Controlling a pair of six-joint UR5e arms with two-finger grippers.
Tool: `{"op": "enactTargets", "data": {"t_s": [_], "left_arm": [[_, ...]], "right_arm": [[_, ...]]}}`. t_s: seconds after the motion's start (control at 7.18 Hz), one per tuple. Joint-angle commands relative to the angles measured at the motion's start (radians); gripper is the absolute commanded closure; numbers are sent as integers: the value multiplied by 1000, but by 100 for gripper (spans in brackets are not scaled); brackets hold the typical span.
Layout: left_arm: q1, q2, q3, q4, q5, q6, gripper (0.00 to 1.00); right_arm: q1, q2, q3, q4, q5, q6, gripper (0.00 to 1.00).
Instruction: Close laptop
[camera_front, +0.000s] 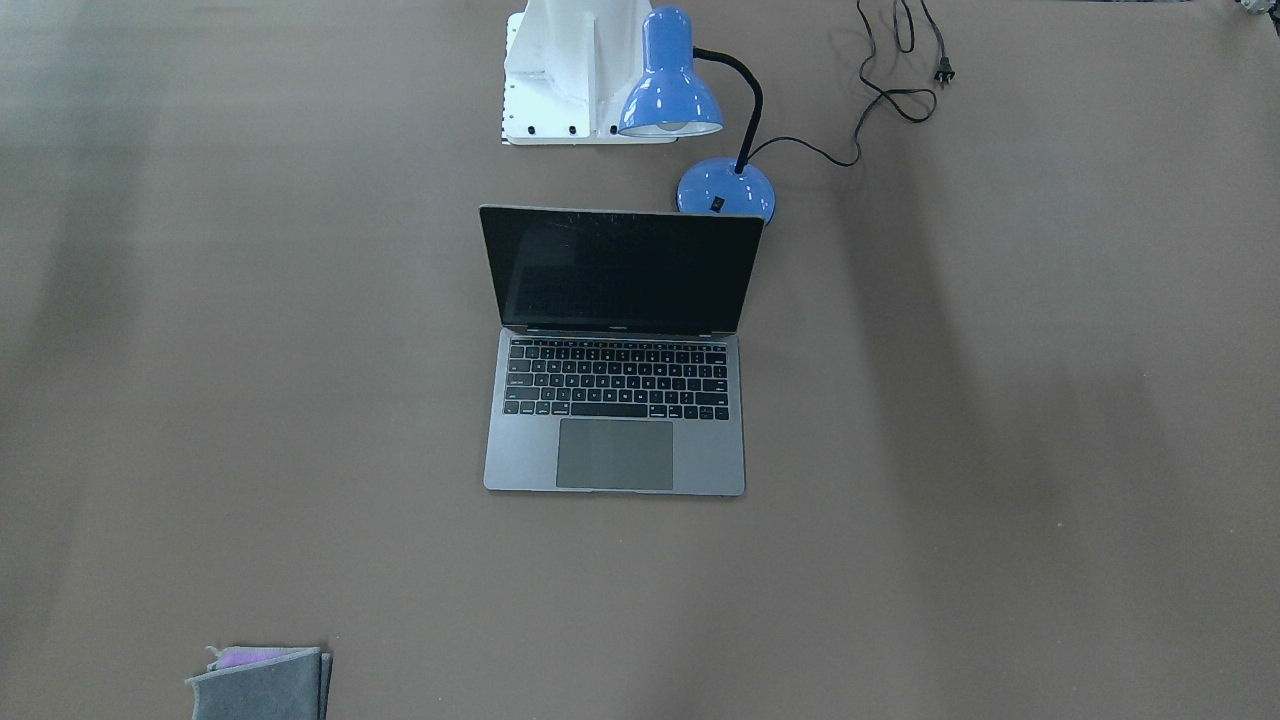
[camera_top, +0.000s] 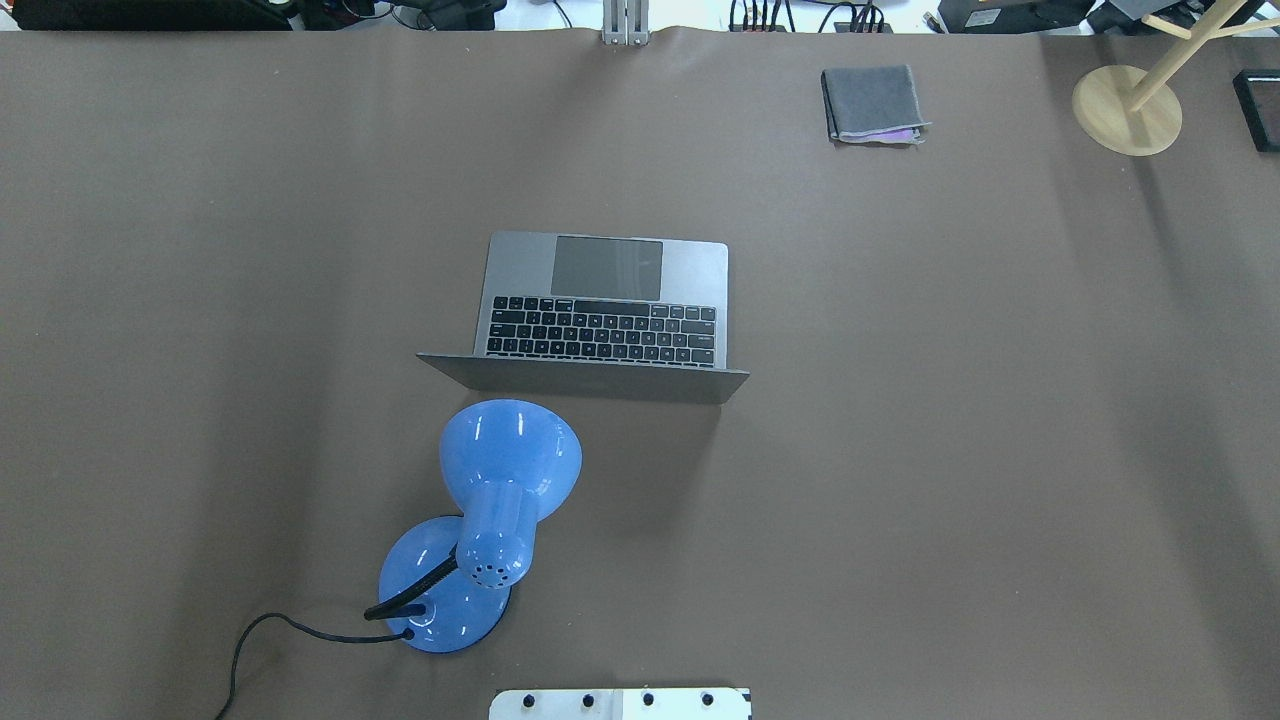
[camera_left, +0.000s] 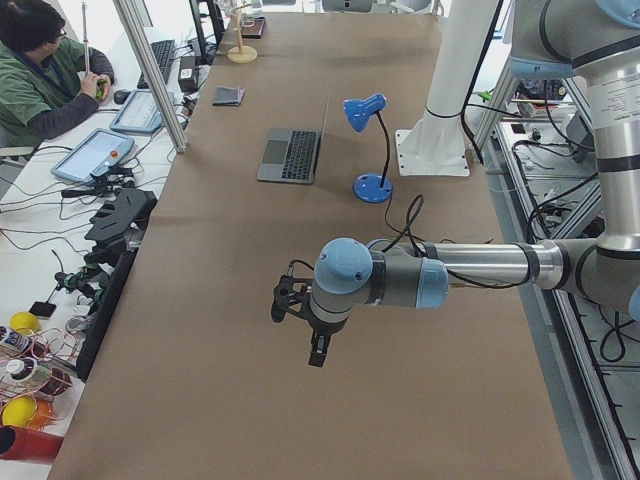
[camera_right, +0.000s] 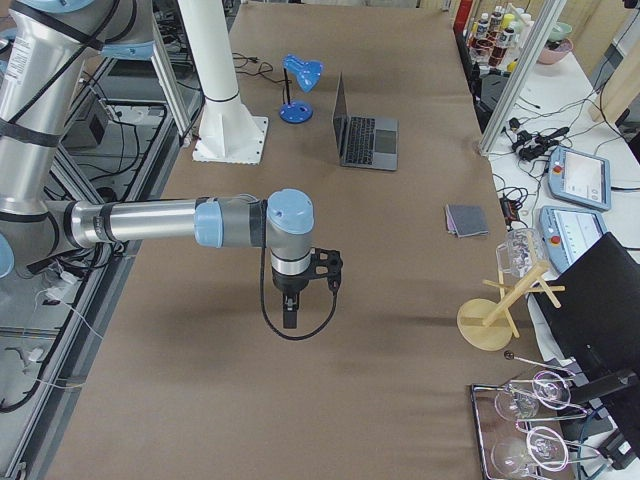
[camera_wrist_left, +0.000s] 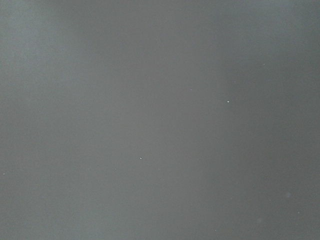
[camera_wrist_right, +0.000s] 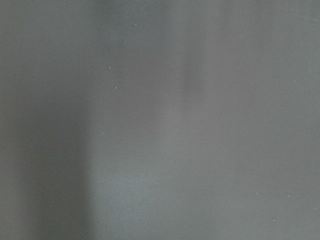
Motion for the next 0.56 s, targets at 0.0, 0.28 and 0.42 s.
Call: {"op": "enactTargets", "data": {"t_s": [0.0,0.28,0.42], "left_arm": [[11,-1,-14,-9,5,6,1],[24,-8,-5,-15,5,6,1],[24,-10,-8,-22,2,5,1]], "right_arm": [[0,5,0,0,1,3,0],[0,8,2,2,24,5,0],[0,10,0,2,89,5,0]]}}
